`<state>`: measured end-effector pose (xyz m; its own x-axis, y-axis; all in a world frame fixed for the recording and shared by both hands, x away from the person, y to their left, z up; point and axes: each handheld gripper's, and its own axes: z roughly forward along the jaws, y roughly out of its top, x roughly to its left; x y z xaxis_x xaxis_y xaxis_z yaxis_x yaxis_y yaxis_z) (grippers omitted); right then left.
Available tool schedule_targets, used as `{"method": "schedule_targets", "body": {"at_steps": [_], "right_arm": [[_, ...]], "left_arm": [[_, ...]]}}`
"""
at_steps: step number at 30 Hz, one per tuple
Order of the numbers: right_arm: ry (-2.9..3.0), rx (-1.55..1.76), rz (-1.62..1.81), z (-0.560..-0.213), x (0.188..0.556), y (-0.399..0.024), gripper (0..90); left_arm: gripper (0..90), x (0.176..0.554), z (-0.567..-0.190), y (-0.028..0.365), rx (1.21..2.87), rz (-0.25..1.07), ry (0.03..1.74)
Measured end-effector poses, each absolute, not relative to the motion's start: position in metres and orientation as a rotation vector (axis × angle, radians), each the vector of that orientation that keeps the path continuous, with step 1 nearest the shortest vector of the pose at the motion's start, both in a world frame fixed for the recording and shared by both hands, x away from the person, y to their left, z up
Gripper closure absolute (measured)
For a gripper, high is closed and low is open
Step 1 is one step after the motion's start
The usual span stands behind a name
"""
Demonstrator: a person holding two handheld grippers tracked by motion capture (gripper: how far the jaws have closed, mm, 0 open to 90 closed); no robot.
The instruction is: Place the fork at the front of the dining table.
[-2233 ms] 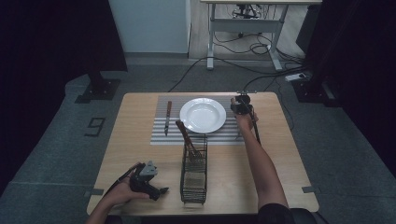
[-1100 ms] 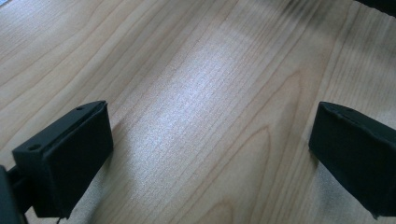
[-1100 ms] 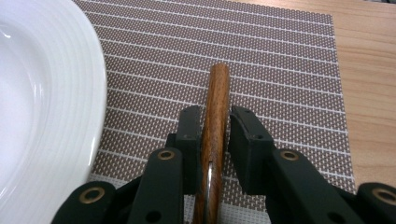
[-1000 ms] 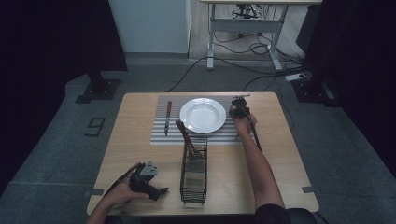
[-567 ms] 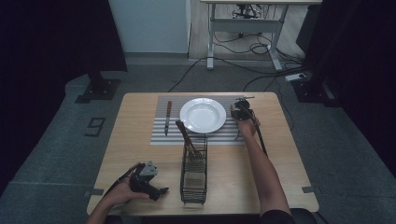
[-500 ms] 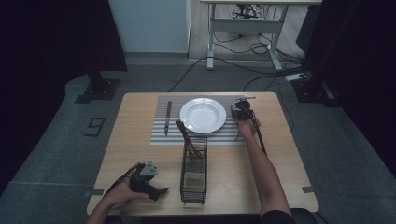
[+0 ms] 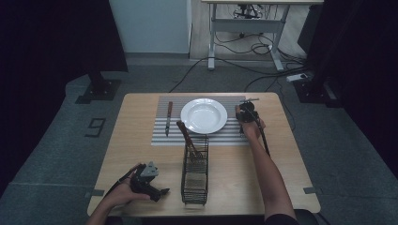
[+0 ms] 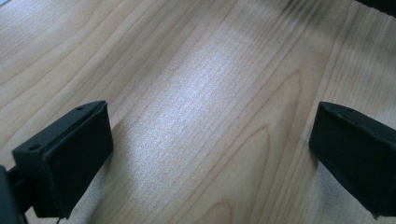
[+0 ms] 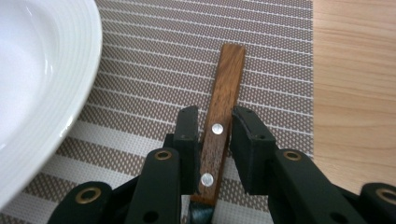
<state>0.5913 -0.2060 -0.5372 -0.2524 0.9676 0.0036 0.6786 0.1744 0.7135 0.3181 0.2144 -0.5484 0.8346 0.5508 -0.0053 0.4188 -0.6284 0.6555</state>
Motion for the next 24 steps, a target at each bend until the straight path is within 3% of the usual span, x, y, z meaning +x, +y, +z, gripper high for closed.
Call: {"method": "schedule_targets", "body": {"at_steps": [10,24], "right_arm": [[2.039,1.500,0.740,-0.538,0.586,-0.197,75.0],[1.996,1.558,0.781,-0.540,0.607,-0.198,76.3]], "left_arm": [[0.0,0.318,-0.548,0.214,2.339,0.257,0.705],[0.0,0.318,-0.548,0.214,2.340,0.255,0.703]]}}
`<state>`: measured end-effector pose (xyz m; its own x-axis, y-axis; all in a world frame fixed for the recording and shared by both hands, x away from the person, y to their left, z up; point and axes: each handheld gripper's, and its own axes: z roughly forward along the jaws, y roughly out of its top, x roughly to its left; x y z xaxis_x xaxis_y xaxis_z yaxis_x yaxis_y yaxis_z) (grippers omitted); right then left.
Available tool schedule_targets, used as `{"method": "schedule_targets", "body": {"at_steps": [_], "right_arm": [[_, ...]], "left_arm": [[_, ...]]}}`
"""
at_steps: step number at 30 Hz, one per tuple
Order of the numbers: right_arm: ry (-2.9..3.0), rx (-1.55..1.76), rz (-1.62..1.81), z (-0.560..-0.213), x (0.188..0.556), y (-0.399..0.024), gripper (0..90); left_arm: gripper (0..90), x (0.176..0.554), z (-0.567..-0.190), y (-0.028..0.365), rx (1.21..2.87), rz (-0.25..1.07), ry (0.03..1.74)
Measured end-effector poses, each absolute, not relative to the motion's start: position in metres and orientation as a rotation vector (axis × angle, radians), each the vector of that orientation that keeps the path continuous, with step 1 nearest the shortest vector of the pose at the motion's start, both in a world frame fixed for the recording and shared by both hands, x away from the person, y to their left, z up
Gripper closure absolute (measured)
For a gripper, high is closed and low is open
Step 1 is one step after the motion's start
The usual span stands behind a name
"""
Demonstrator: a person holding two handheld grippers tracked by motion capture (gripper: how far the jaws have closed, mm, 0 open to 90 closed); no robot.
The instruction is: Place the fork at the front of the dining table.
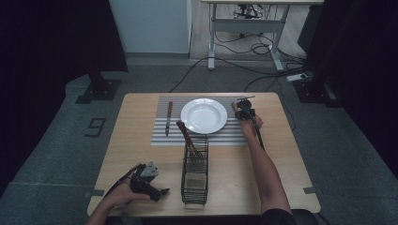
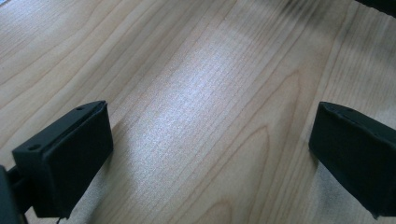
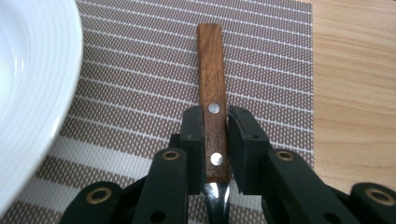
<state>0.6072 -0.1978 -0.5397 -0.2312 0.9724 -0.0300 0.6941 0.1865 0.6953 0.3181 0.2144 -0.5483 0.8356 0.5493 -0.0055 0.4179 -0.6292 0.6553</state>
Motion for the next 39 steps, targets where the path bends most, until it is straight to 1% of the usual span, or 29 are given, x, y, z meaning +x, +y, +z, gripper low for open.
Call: {"method": "schedule_targets", "body": {"at_steps": [4,5,7,9,12,14,16,19,28,39], "right_arm": [[1.999,1.559,0.790,-0.540,0.607,-0.199,75.2],[1.997,1.561,0.809,-0.540,0.607,-0.200,71.0],[1.993,1.573,0.862,-0.537,0.604,-0.202,65.5],[1.991,1.590,0.909,-0.533,0.601,-0.205,62.0],[1.980,1.576,0.970,-0.527,0.592,-0.208,59.9],[2.008,1.571,0.987,-0.523,0.586,-0.212,55.5],[2.028,1.573,1.036,-0.521,0.578,-0.217,53.4],[2.038,1.538,0.998,-0.519,0.566,-0.222,48.5],[2.118,1.529,0.971,-0.533,0.541,-0.235,46.2],[2.135,1.511,0.934,-0.539,0.539,-0.233,45.3]], "left_arm": [[0.0,0.318,-0.548,0.214,2.340,0.255,0.703],[0.0,0.318,-0.548,0.214,2.340,0.255,0.702],[0.0,0.318,-0.548,0.214,2.340,0.255,0.703],[0.0,0.318,-0.548,0.214,2.340,0.255,0.703],[0.0,0.318,-0.548,0.214,2.340,0.255,0.703],[0.0,0.318,-0.548,0.214,2.340,0.255,0.703],[0.0,0.318,-0.548,0.214,2.340,0.256,0.703],[0.0,0.318,-0.548,0.214,2.340,0.256,0.703],[0.0,0.318,-0.548,0.214,2.340,0.255,0.702],[0.0,0.318,-0.548,0.214,2.340,0.255,0.703]]}}
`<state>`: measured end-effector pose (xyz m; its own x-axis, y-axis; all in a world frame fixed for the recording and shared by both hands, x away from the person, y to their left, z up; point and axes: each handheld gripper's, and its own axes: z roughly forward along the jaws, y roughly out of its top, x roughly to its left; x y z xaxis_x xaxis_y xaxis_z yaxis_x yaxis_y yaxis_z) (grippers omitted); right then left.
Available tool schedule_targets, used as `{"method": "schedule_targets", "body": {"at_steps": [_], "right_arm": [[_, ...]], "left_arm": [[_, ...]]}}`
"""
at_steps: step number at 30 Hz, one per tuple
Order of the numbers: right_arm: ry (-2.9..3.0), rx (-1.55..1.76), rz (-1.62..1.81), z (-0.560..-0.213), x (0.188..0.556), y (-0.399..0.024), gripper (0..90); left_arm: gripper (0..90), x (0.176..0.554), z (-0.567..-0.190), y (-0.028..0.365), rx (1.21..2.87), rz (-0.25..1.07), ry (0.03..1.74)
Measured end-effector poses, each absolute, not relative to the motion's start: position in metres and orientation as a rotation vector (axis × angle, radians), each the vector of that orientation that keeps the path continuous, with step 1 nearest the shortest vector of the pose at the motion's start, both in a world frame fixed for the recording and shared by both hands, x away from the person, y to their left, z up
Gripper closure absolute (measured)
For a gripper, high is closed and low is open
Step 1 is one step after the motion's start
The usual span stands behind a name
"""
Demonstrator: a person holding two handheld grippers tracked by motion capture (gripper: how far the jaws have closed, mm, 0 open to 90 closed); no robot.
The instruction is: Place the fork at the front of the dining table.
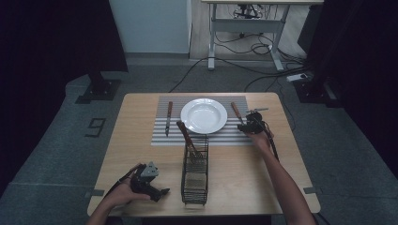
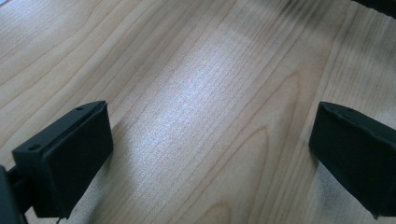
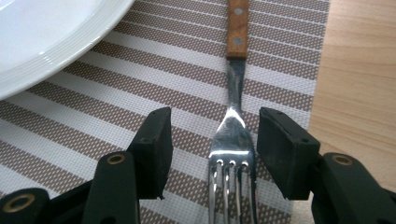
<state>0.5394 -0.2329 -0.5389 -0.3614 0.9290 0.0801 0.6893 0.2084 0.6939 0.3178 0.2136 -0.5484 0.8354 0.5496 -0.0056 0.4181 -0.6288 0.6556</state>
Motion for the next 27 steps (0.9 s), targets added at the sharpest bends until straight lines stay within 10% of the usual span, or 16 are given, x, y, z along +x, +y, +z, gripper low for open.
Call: {"method": "schedule_targets", "body": {"at_steps": [27], "right_arm": [[2.128,1.514,0.944,-0.5418,0.5343,-0.2306,46.1]], "left_arm": [[0.0,0.3174,-0.5484,0.2135,2.339,0.257,0.706]]}}
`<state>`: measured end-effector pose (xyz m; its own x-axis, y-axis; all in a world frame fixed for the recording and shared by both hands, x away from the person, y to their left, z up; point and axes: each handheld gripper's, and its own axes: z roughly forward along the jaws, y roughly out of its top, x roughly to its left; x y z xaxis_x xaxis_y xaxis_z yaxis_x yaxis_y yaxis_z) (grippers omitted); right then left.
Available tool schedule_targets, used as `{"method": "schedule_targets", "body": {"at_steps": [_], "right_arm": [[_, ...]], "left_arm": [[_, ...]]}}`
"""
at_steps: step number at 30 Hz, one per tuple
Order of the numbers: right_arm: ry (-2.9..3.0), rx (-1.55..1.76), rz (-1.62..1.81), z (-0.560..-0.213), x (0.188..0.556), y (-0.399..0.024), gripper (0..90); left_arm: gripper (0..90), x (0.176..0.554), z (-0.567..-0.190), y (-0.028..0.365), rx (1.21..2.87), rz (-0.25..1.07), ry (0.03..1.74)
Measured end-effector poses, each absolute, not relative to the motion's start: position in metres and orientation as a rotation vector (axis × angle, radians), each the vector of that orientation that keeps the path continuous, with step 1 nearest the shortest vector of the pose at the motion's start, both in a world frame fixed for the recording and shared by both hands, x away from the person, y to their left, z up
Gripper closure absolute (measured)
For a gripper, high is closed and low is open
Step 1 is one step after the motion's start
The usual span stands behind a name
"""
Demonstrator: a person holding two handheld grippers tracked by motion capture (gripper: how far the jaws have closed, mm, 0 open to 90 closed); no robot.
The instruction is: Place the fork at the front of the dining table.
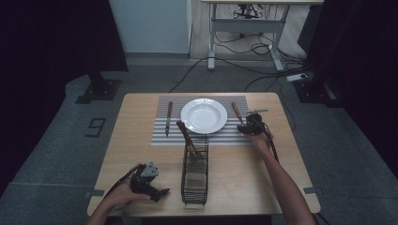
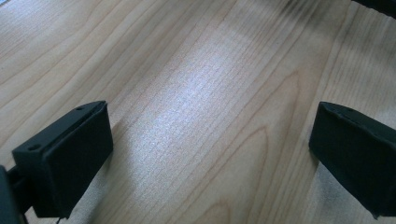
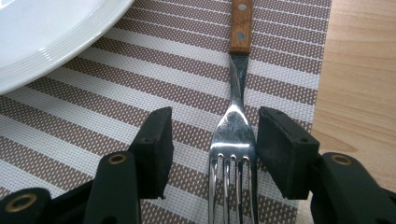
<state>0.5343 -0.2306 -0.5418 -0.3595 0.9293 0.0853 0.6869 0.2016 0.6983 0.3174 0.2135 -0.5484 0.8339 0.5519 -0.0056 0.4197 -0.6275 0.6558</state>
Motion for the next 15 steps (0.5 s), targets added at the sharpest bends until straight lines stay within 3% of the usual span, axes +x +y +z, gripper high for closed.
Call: {"method": "schedule_targets", "body": {"at_steps": [15], "right_arm": [[2.132,1.510,0.954,-0.5419,0.5305,-0.2270,46.3]], "left_arm": [[0.0,0.3174,-0.5484,0.2135,2.339,0.257,0.706]]}}
